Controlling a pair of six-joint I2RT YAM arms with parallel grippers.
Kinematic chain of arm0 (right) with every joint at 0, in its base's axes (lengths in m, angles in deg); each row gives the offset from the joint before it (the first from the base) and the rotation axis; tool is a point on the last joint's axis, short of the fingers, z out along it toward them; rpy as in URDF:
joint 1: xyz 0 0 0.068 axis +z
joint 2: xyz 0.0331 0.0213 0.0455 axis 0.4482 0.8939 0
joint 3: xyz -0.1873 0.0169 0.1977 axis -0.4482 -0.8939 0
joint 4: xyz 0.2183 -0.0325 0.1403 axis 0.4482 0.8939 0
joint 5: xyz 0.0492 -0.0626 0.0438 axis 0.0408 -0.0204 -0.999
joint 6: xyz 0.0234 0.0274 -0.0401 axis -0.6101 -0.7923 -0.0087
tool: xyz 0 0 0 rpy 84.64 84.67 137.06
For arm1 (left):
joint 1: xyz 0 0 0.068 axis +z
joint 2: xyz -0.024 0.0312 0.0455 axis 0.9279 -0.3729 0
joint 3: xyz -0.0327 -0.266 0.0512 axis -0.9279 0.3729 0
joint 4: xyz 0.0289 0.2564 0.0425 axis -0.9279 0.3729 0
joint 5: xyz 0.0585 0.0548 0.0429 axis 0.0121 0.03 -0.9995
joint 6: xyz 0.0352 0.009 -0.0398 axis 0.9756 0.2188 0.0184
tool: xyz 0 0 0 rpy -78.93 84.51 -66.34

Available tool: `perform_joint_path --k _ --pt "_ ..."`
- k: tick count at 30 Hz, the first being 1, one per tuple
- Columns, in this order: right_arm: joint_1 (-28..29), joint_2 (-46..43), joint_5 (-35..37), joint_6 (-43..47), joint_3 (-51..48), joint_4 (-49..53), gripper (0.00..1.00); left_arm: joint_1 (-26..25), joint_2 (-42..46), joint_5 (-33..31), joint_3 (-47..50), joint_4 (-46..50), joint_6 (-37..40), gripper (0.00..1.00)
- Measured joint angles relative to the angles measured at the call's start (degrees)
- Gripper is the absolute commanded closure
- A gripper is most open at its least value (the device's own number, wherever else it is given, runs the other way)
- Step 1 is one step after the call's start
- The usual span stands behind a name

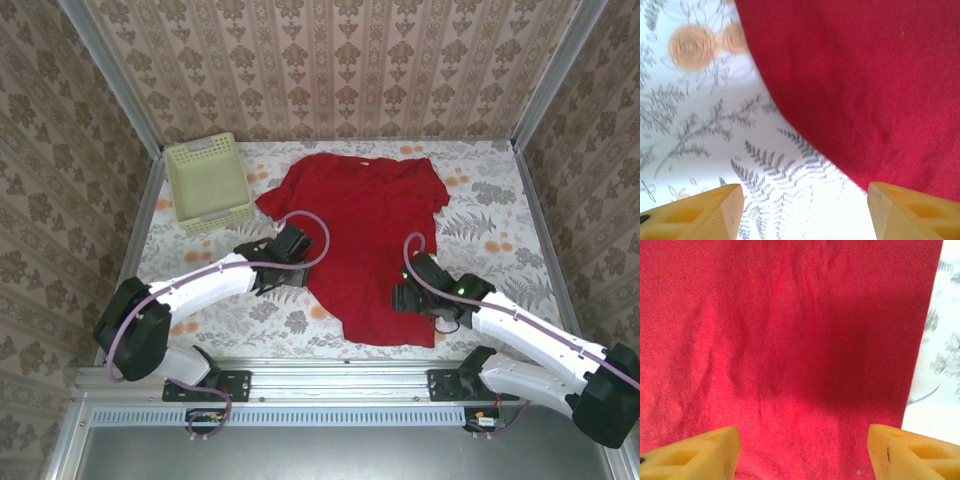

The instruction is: Fold the inside-out t-shirt

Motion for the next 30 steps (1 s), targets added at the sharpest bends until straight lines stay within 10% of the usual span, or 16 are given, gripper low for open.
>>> perform_joint_path --k 19,27,30 --pt "2.82 11.93 4.92 -14.16 -3.63 1.81 0.49 -8.70 -10.97 1.77 -2.03 -8.00 -2.89 0.35" --pt "1.27 17.73 4.37 -13.31 -2.56 -3.19 0.96 -8.31 -16.83 2.64 -5.07 -8.13 -3.37 0.72" --pt "0.90 16.90 5.38 -12.20 -1.77 -2.91 1.00 -7.80 -17.33 2.82 -6.25 -7.91 -3.02 0.93"
